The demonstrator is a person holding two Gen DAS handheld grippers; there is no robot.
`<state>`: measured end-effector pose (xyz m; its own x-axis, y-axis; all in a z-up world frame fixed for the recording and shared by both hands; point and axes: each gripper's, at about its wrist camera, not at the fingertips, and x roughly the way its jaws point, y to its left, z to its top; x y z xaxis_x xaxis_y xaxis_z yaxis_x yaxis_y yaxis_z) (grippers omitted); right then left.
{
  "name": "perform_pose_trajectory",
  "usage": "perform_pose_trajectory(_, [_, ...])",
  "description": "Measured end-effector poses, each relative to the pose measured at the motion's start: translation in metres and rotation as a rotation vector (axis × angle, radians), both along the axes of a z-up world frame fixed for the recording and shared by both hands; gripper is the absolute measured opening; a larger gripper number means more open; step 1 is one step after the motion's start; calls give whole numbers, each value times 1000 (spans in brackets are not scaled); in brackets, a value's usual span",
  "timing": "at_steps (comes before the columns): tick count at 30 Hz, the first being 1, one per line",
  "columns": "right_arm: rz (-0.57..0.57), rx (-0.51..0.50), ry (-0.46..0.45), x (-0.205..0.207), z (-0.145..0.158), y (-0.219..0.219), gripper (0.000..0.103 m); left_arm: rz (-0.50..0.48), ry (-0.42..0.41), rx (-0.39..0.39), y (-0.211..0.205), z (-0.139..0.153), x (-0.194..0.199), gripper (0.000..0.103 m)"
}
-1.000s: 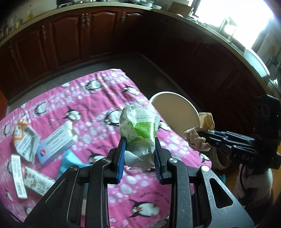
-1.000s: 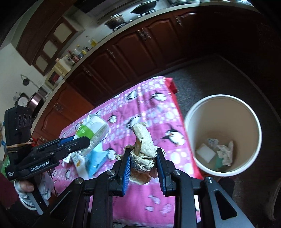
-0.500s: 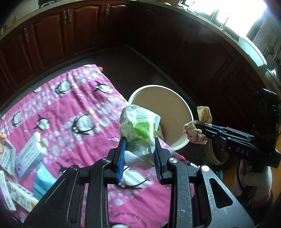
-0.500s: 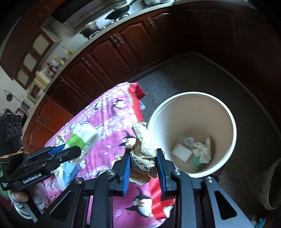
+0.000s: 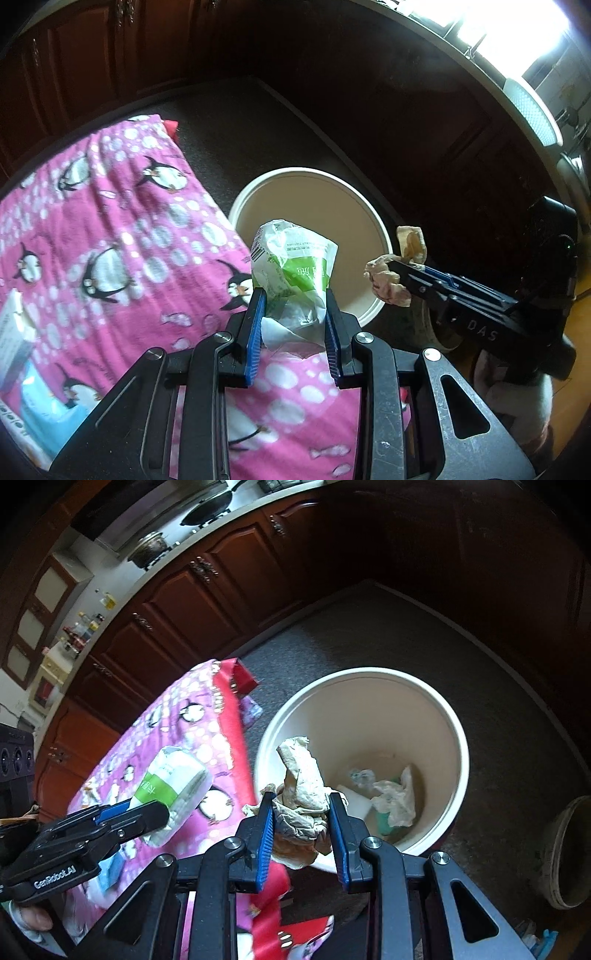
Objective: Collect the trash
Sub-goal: 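Carry wrapper and tissue over the white bucket and open both tools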
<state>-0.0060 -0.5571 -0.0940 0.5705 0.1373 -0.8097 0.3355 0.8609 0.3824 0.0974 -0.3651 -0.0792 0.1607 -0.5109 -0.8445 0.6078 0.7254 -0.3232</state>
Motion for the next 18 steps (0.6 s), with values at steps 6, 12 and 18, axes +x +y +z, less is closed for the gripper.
perform_pose_trajectory(6, [-36,-9,6,-3,-3,-7,50,24,44,-13,-1,-15,10,47])
perform_pose_trajectory(12, [-34,15,24,-5,-8,-6,50,22,27,-6,11,-11,3,48])
perform_pose_trajectory(18, [-13,11,29,-5,-7,2,50,33,4,-1,23,-1,-2,48])
